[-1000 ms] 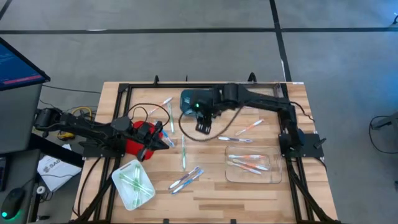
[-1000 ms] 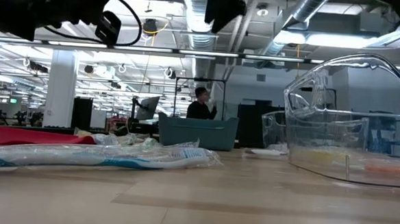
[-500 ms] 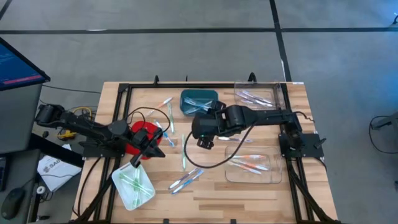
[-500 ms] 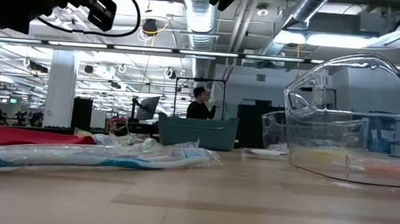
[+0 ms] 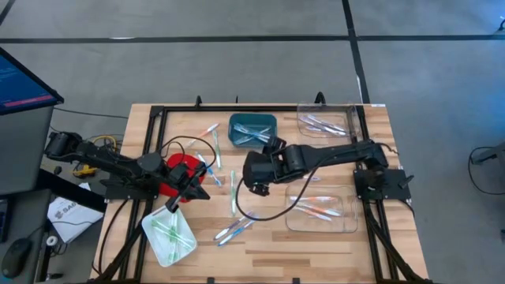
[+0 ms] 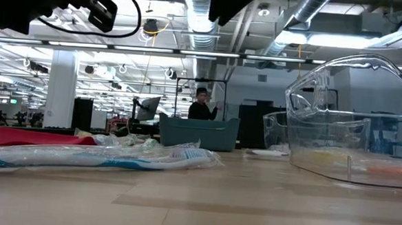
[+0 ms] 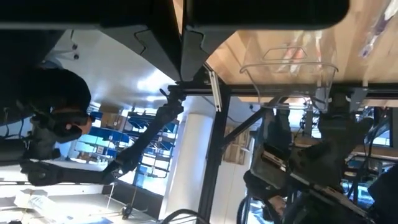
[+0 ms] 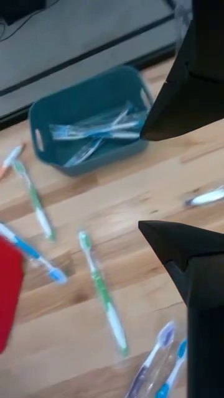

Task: Pick & Place Toothbrushes
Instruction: Put the purple toothbrush into the top transparent bin

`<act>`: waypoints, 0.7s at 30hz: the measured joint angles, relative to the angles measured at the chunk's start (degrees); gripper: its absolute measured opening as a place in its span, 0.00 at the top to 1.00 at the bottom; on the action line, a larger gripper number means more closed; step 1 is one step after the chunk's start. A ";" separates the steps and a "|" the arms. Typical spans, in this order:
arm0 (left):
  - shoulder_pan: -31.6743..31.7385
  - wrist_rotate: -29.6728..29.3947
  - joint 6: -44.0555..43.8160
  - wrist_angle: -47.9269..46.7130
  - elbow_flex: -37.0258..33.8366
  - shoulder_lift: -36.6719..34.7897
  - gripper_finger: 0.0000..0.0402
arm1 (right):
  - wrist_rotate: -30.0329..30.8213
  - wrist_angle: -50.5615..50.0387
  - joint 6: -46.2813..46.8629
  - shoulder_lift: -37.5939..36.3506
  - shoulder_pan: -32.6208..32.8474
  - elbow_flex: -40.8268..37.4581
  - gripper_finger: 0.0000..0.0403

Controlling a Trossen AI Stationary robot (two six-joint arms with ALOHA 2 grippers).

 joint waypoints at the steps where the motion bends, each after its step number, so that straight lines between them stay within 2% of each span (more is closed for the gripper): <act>1: 0.00 0.00 -0.02 -0.04 0.00 0.07 1.00 | 0.08 2.56 -0.02 -1.21 0.10 -2.78 0.46; 5: 0.00 0.02 -1.03 -0.30 -0.01 0.47 1.00 | 0.03 16.84 -2.44 -6.62 0.94 -14.93 0.46; 11: 0.04 -0.16 -0.97 0.21 0.02 1.67 1.00 | -0.93 40.70 -6.00 -20.63 1.60 -35.23 0.46; 17: 0.04 -2.16 0.25 -0.10 1.17 4.89 1.00 | -9.36 65.02 -8.97 -30.97 0.17 -53.83 0.46; 21: 0.04 -2.16 0.54 -1.15 3.28 9.84 1.00 | -13.78 77.84 -9.62 -34.67 -0.87 -61.79 0.46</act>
